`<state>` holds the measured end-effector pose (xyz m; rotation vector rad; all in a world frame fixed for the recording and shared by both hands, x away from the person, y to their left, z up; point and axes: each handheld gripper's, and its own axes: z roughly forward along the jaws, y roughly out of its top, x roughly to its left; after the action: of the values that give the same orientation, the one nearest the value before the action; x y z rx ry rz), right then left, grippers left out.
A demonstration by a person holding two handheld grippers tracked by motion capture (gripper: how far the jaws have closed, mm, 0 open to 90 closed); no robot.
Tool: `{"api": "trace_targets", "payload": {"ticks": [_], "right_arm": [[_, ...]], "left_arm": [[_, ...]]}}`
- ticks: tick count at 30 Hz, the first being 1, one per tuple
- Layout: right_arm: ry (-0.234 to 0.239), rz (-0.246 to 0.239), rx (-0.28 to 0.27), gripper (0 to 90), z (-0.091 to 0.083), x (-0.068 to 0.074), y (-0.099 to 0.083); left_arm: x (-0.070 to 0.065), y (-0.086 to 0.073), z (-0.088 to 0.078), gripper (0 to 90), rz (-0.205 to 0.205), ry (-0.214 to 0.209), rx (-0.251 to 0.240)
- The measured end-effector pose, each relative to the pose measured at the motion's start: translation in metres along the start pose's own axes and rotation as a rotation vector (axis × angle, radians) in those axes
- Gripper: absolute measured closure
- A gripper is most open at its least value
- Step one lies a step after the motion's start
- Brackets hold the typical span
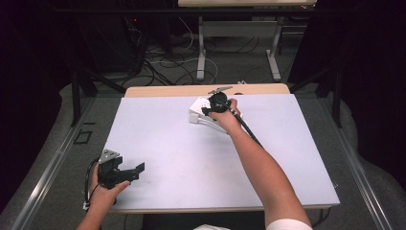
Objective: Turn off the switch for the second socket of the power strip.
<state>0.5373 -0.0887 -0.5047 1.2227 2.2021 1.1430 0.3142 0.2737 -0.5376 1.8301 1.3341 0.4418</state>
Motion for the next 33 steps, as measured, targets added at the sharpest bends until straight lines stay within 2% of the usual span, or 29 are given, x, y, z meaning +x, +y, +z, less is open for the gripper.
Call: {"api": "trace_targets", "payload": {"ticks": [3, 6, 11, 15, 16, 22, 25, 31, 33], "right_arm": [[-0.002, -0.014, -0.006, 51.9, -0.005, 0.001, 0.002], [0.017, -0.009, -0.008, 51.5, -0.011, 0.003, 0.005], [0.021, -0.007, -0.022, 44.0, -0.023, 0.01, 0.013], [0.024, -0.01, -0.02, 36.0, -0.033, 0.017, 0.018], [0.02, -0.001, -0.01, 33.3, -0.035, 0.019, 0.019], [0.009, -0.035, -0.005, 24.7, -0.05, 0.024, 0.024], [-0.011, -0.055, -0.003, 18.0, -0.061, 0.026, 0.026], [-0.029, -0.058, -0.003, 13.8, -0.081, 0.024, 0.026], [-0.035, -0.053, -0.011, 9.3, -0.088, 0.023, 0.024]], "left_arm": [[0.0, 0.0, 0.0, 2.0, -0.002, 0.0, 0.005], [0.0, 0.0, 0.0, 2.1, 0.001, 0.003, 0.003], [0.0, 0.0, 0.0, 2.1, -0.002, 0.007, -0.013], [0.0, 0.0, -0.001, 2.0, 0.002, 0.006, -0.007], [0.0, 0.0, -0.001, 2.0, 0.001, 0.006, -0.007], [0.0, 0.0, -0.001, 2.1, -0.003, 0.006, -0.014], [0.0, 0.0, -0.002, 2.0, -0.001, 0.006, -0.012], [-0.001, 0.0, -0.002, 2.0, -0.001, 0.005, -0.011], [-0.001, 0.0, -0.002, 2.0, -0.001, 0.005, -0.014]]}}
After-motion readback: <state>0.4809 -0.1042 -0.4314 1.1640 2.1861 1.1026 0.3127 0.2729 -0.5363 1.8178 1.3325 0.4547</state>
